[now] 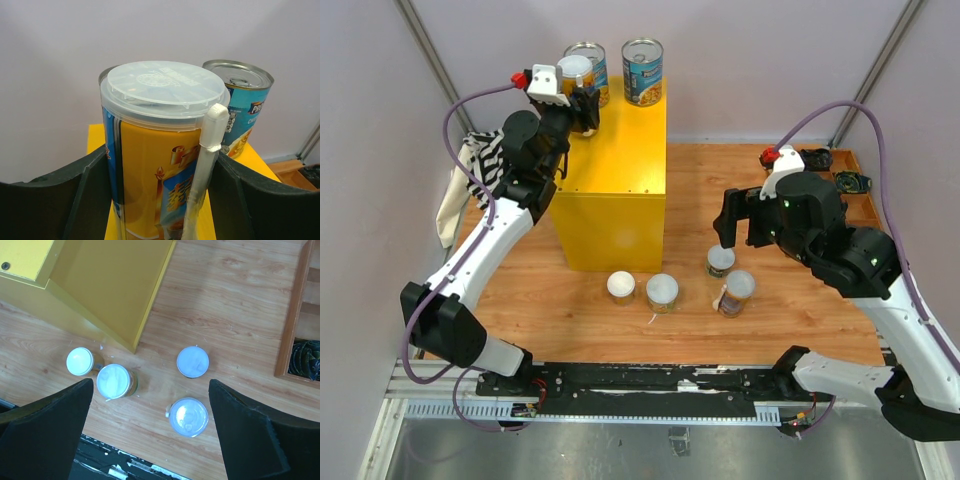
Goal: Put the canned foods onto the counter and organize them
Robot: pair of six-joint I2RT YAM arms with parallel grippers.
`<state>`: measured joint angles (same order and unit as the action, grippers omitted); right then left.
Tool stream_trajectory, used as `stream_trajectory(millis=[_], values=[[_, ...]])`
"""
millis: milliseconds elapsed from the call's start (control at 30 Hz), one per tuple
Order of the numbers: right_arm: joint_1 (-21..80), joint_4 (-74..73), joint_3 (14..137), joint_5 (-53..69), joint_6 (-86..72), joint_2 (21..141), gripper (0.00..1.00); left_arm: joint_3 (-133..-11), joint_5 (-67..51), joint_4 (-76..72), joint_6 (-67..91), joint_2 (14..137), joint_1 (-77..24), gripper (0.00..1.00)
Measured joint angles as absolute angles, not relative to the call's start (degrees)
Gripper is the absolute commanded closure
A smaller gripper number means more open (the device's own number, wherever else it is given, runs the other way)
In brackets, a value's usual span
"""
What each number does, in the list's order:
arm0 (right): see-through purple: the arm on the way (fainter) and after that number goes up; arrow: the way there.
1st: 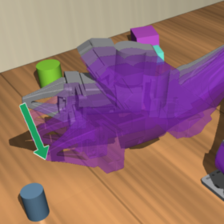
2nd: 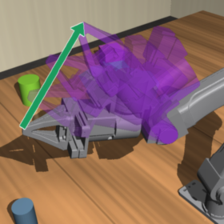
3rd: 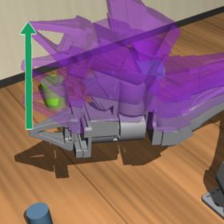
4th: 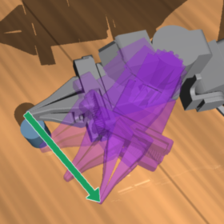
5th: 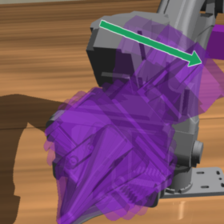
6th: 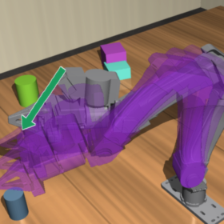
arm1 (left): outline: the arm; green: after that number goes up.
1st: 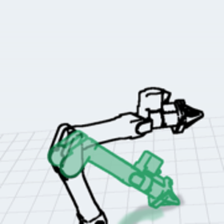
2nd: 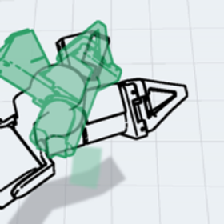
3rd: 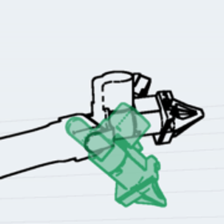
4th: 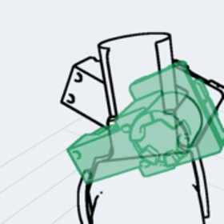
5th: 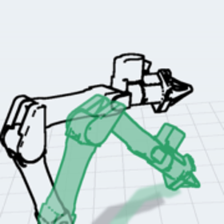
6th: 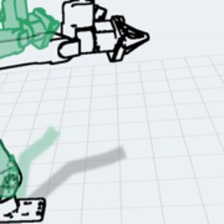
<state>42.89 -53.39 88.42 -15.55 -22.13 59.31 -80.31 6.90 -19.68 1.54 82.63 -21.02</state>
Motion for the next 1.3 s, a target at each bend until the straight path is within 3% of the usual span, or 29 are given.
stream_trajectory(millis=[500,567,667,900,1133,1300], values=[[41.7,-53.4,88.2,-14.8,-22.0,59.2,0.02,-76.5,6.1,-25.3,1.5,82.7,-20.7,0.98],[41.6,-53.4,88.2,-14.7,-22.0,59.4,0.02,-76.0,6.1,-26.1,1.6,82.7,-20.7,0.87],[41.6,-53.4,88.2,-14.5,-22.0,59.7,0.02,-75.2,6.2,-27.6,1.7,82.5,-20.7,0.60],[41.6,-53.4,88.2,-14.3,-22.0,59.9,0.02,-74.1,6.3,-28.6,2.2,81.9,-20.7,0.19],[41.6,-53.4,88.2,-14.0,-22.0,59.9,0.02,-74.1,6.2,-30.7,3.6,80.9,-20.7,0.01],[41.6,-53.4,88.2,-13.9,-22.0,59.9,0.02,-74.1,6.2,-31.5,3.9,80.1,-20.7,0.00]])
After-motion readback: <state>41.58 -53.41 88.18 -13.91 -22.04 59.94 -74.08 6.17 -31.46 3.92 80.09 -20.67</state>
